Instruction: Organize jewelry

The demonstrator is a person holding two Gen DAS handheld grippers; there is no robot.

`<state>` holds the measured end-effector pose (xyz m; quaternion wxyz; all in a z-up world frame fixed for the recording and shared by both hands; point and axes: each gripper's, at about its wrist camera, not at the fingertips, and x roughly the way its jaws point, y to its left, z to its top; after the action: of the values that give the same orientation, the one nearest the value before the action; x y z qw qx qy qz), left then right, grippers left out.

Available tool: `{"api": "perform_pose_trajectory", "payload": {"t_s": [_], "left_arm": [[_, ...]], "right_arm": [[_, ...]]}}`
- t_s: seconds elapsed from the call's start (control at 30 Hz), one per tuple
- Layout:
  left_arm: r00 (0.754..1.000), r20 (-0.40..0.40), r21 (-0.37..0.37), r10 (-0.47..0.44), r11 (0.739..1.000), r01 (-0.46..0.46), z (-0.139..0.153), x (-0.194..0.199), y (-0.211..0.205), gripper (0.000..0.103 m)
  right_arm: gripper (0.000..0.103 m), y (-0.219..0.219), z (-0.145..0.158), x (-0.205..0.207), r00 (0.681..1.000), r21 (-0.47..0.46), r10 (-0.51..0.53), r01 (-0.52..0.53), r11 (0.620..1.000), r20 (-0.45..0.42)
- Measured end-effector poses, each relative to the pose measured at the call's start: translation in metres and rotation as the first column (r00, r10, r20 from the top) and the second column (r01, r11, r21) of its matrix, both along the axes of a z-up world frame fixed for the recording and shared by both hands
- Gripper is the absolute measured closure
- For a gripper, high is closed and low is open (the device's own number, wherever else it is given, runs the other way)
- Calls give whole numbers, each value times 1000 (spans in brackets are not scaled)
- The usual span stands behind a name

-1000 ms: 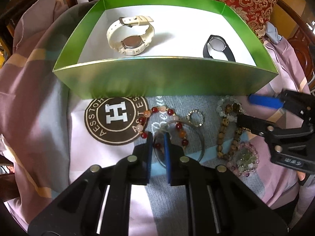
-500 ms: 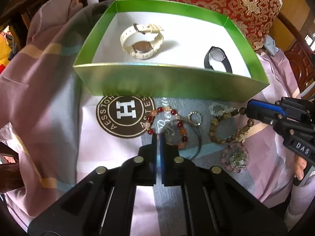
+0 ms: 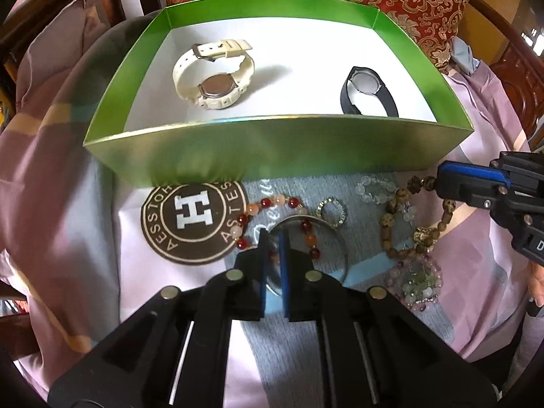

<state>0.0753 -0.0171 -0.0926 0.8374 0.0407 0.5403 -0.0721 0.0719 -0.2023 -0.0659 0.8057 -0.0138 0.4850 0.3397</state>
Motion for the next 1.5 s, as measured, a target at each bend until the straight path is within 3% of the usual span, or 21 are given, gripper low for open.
{"api": "perform_pose_trajectory", "payload": {"t_s": [0.13,0.27,0.33,0.47,0.57,0.9,1.17,1.4,1.5], "left_arm": [[1000,-9,-21,-2,1000,2,0,0,1,90],[1000,-16,-22,-15,1000,15,-1,-4,1,59],[999,-36,-22,-19,1000,18,-7,-5,0,62],[999,-44,-73,-19,997,15,-7,-6,3,81],[999,-42,-61,7,998,-9,-5,-7,7,99],[998,6,-123,55,991,-54,24,-20,26,99],[994,91,-159,61,986,-46,66,-27,36,98],[982,177,-109,58,993,-39,102,2,33,98],[979,195,-89,63,995,-47,110,19,29,98]], "right_arm": [[94,3,-3,-1,1000,-8,4,-4,1000,-6],[94,0,-2,0,1000,-1,-1,1,1000,-11],[94,0,-3,1,1000,-1,-2,2,1000,-16],[94,0,-4,1,1000,-5,6,-6,1000,-15],[94,2,-4,2,1000,-9,11,-11,1000,-14],[94,-10,10,2,1000,48,-8,7,999,16],[94,-21,29,0,999,99,-23,19,995,40],[94,-15,76,-3,993,136,-13,-3,991,114],[94,-10,97,5,985,109,-26,8,994,169]]}}
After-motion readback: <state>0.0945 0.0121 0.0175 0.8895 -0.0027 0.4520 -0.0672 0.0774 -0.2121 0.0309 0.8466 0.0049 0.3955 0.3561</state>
